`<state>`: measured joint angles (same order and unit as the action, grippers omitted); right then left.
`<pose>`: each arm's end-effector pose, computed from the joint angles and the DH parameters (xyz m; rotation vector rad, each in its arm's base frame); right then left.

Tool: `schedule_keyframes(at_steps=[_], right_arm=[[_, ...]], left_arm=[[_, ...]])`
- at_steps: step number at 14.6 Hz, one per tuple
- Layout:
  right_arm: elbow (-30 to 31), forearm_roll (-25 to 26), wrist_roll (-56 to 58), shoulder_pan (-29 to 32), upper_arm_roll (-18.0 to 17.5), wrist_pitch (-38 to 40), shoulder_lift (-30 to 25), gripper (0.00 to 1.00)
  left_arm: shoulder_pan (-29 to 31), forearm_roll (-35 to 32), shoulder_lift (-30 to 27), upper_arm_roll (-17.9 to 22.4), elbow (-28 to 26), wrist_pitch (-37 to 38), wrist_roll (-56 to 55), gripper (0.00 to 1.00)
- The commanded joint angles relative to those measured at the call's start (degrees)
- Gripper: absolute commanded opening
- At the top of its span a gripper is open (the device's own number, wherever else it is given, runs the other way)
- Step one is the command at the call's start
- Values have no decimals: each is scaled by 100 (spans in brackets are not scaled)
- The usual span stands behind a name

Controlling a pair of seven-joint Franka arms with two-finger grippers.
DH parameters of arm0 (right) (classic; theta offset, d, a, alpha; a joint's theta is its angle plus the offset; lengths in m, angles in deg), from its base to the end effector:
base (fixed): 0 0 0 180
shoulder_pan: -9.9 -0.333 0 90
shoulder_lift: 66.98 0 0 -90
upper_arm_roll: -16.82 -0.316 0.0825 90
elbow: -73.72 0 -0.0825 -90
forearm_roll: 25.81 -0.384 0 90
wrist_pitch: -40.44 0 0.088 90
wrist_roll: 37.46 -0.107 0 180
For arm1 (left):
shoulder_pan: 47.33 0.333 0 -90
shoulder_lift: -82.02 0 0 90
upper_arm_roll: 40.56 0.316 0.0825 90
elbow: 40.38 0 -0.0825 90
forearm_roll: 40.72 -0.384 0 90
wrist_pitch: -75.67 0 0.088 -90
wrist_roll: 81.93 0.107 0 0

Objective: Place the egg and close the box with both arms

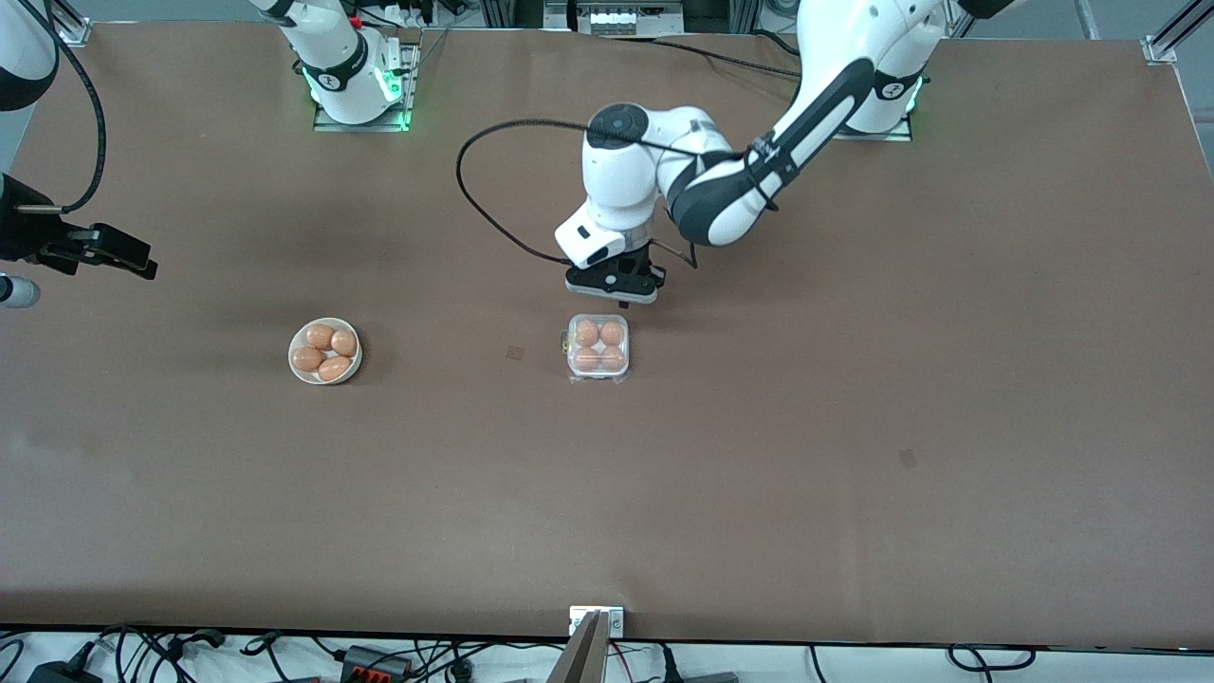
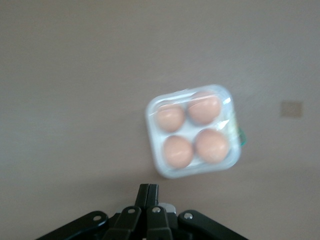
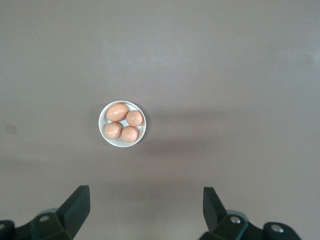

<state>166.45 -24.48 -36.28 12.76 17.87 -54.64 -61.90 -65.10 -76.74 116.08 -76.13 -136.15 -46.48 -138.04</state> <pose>0.5831 -0.0417 0.5590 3.1173 -0.0702 -0.0759 0.4626 -0.4928 0.3089 -3.0079 0.3187 -0.2500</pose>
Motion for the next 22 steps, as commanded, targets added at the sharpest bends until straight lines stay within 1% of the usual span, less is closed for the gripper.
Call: schedule_keyframes(at_steps=[1,2,4,5,8,10,11,12,13,14,15,16,19,22], right_arm=[[-53,-19,111,-13,9,95,-16,100],[-53,-19,111,-13,1,95,-24,100],[-53,-19,102,4,9,34,-25,100],[-36,-19,111,-4,9,33,-25,100],[-35,-10,111,-13,9,42,-33,100],[-35,7,111,-13,9,34,-33,100],[-44,8,111,-13,9,25,-33,100],[-44,8,102,-13,9,16,-33,100],[-44,-1,102,-13,9,25,-33,100],[-44,-10,93,-4,9,25,-33,100],[-44,-10,93,-4,9,16,-25,100],[-70,-19,93,-4,9,16,-7,100],[-71,-19,93,-4,9,7,2,100],[-71,-19,85,-4,9,-124,28,100]], left_arm=[[3,-46,-154,-81,268,1067,957,1],[-15,-37,-154,-116,443,1445,1361,1],[29,-28,-163,-388,760,2367,2013,1],[29,-37,-154,-398,927,2807,2450,1],[20,-55,-145,-389,1463,3713,4014,2],[107,-37,-154,-380,1779,4224,4719,4],[204,-20,-146,-389,1938,4479,4914,6],[370,155,-154,-389,2079,4664,4994,18],[563,365,-163,-389,2176,4779,4995,34],[765,515,-163,-398,2246,4850,4995,70],[976,778,-180,-415,2273,4859,5004,100],[1143,1015,-224,-415,2282,4868,5012,100],[1635,1088,-409,-415,2291,4868,5021,100],[2128,1088,-681,-407,2571,4894,5021,100]])
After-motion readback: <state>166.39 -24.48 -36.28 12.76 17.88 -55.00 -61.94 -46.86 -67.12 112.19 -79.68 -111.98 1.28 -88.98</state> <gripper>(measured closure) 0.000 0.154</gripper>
